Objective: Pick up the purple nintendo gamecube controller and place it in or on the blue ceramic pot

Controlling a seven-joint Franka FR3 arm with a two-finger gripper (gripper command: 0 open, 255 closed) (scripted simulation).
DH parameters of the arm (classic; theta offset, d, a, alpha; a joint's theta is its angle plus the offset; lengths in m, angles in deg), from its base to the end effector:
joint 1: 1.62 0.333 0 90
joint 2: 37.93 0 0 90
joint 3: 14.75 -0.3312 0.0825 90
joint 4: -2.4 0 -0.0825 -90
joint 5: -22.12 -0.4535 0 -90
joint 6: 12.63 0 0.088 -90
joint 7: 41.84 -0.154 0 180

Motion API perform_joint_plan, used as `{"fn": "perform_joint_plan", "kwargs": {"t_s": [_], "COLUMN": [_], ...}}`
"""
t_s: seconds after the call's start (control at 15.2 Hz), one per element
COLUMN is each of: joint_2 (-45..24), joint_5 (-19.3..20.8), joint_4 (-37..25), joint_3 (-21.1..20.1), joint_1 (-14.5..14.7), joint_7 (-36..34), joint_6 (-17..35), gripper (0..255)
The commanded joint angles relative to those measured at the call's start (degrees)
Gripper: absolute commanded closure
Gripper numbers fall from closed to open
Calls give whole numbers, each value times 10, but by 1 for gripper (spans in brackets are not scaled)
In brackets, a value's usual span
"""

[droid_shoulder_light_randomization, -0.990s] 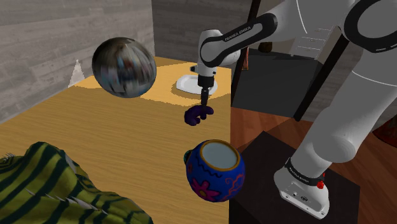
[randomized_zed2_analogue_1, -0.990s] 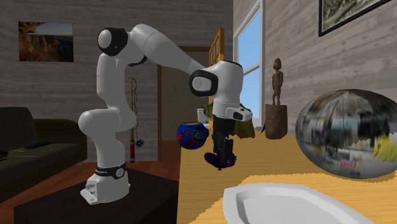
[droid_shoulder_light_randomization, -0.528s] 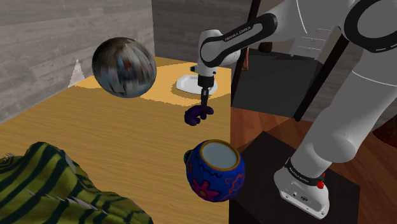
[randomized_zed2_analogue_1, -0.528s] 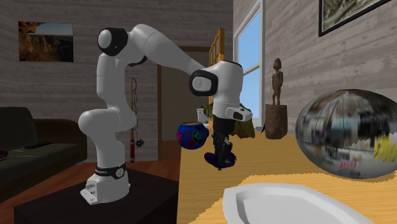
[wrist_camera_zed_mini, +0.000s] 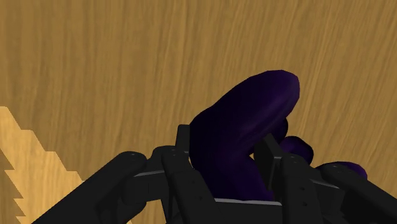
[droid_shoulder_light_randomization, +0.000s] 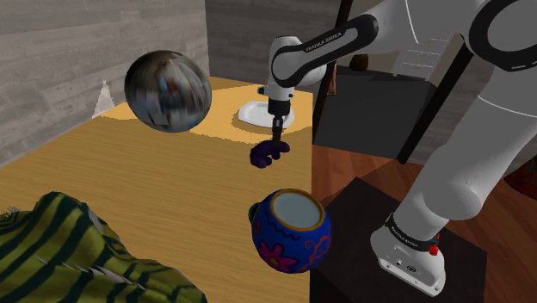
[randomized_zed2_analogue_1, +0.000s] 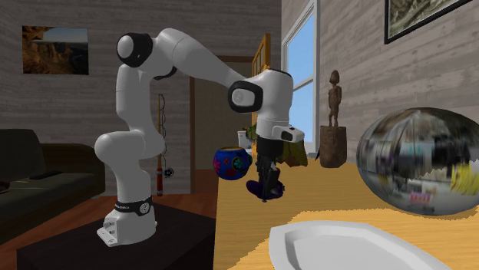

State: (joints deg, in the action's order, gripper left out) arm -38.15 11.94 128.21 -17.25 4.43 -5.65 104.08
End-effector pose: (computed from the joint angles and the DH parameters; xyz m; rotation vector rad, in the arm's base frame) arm 0.5530 0.1007 0.2989 -2.7772 -0.9947 0.1795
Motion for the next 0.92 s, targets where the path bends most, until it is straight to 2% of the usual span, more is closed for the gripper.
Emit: {"fn": "perform_joint_plan", "kwargs": {"t_s": [0.0,0.86], "joint_2": [7,43], "joint_5": [1,6], "joint_4": [-9,-71], "joint_3": [0,2], "joint_1": [0,-2], "joint_7": [-3,-17], "joint_6": [-16,-113], "gripper": [255,255]}}
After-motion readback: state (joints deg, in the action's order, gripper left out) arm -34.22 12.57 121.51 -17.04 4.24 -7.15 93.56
